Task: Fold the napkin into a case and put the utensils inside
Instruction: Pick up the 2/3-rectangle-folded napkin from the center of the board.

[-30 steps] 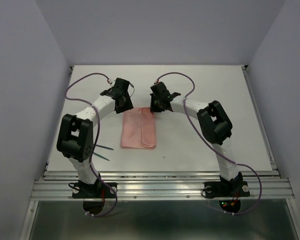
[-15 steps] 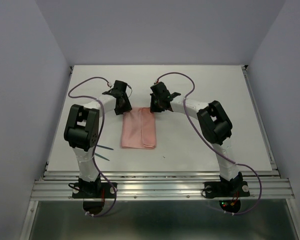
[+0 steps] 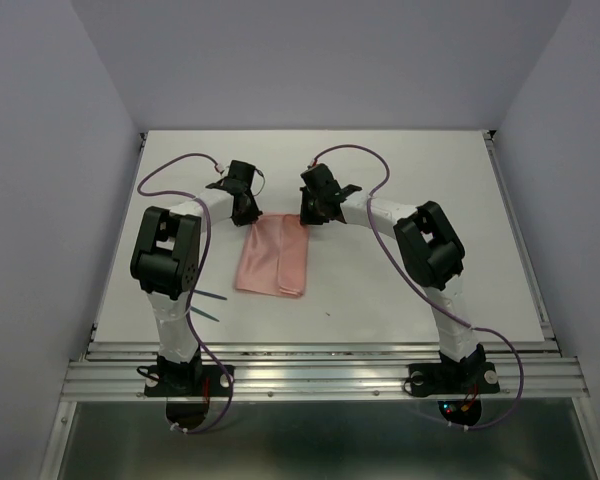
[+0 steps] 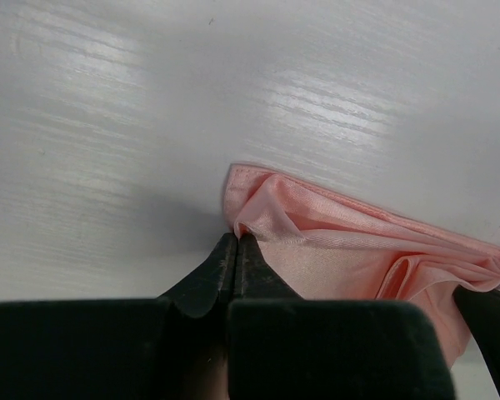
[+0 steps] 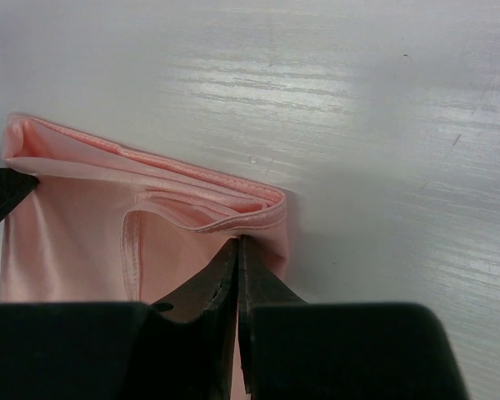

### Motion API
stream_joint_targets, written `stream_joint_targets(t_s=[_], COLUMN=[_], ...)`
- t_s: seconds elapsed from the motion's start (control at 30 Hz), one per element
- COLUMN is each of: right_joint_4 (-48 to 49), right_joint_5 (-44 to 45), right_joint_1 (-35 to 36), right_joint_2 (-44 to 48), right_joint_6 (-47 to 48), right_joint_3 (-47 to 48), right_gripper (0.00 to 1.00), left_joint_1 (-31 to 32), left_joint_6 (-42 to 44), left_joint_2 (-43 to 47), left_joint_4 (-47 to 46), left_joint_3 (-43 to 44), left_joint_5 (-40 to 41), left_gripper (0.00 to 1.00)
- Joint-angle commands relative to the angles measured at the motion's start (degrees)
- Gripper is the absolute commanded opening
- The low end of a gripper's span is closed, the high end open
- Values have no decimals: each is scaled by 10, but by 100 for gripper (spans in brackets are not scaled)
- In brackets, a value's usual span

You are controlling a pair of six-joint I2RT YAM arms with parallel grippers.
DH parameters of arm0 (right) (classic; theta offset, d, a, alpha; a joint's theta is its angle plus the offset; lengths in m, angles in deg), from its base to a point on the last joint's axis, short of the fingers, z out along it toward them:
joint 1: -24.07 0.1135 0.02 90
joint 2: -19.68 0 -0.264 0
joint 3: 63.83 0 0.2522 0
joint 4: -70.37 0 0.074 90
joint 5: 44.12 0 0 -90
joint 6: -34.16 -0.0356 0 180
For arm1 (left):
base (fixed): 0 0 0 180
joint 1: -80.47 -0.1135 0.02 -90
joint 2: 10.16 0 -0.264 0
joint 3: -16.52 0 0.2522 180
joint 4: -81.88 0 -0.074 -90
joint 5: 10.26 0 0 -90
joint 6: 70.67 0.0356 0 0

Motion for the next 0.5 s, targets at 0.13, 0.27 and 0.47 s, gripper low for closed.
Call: stream_joint_targets(t_s=[0.13,0.27,0.47], right_joint_4=[-38,-41,-42], right_joint_5=[4,2,3], right_joint_1=[4,4,4], right_joint_2=[8,8,7], right_joint_6=[7,2,-1], right_joint_3=[2,10,14], right_gripper=[7,7,7], left_joint_1=[9,22,45], left_joint_6=[-4,-10,-23], left_joint_2=[37,62,79], left_joint_4=[51,72,79], left_joint_3=[7,15,24], left_joint_5=[24,20,12], left_gripper=[0,0,0])
